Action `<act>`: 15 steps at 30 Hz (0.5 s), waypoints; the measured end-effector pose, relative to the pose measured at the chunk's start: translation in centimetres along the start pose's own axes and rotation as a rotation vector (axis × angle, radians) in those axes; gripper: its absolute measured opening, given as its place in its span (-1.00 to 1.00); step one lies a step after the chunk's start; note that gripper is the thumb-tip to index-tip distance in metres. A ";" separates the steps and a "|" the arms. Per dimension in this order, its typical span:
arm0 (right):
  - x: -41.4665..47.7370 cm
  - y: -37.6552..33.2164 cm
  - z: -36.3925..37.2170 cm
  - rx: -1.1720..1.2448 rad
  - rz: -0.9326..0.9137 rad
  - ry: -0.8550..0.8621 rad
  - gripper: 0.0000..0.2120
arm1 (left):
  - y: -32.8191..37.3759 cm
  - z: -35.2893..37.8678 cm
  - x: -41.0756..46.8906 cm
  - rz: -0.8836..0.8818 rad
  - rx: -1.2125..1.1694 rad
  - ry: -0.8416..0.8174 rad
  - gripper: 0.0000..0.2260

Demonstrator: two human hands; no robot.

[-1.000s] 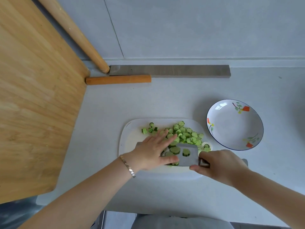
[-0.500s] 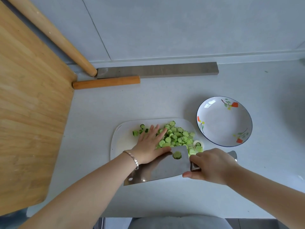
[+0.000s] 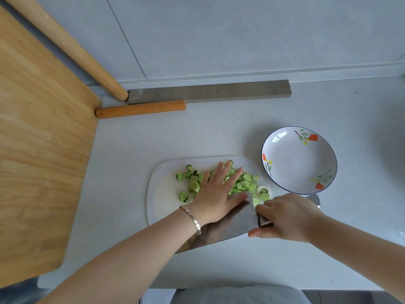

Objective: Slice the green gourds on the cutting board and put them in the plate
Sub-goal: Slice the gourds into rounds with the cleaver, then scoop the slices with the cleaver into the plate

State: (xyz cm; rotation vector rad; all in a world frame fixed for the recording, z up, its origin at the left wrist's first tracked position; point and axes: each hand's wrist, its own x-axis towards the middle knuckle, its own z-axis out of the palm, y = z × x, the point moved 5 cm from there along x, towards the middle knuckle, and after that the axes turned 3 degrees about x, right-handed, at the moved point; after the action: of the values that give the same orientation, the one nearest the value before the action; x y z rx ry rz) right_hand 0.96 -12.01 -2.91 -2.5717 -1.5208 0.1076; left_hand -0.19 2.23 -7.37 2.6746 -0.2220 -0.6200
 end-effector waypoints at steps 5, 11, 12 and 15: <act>-0.8 -0.2 0.2 -0.026 -0.041 -0.017 -0.29 | -3.7 0.4 0.3 -0.137 0.188 -0.076 -0.48; -3.2 1.7 -1.4 -0.016 0.140 -0.116 -0.31 | -5.2 -2.9 -1.3 -0.182 -0.174 0.283 -0.62; -3.7 1.9 -2.4 -0.011 0.215 -0.147 -0.41 | -6.0 -3.5 -1.8 -0.231 -0.286 0.353 -0.65; -6.4 2.9 -2.0 0.276 0.603 -0.281 -0.72 | -9.4 -3.8 -4.4 -0.535 -0.507 0.553 -0.69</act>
State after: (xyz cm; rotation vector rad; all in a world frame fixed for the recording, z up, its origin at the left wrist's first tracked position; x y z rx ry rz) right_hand 0.60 -19.20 -1.47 -2.7601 -0.6690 0.7143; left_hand -1.81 13.14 -6.31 2.2729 0.7194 -0.0319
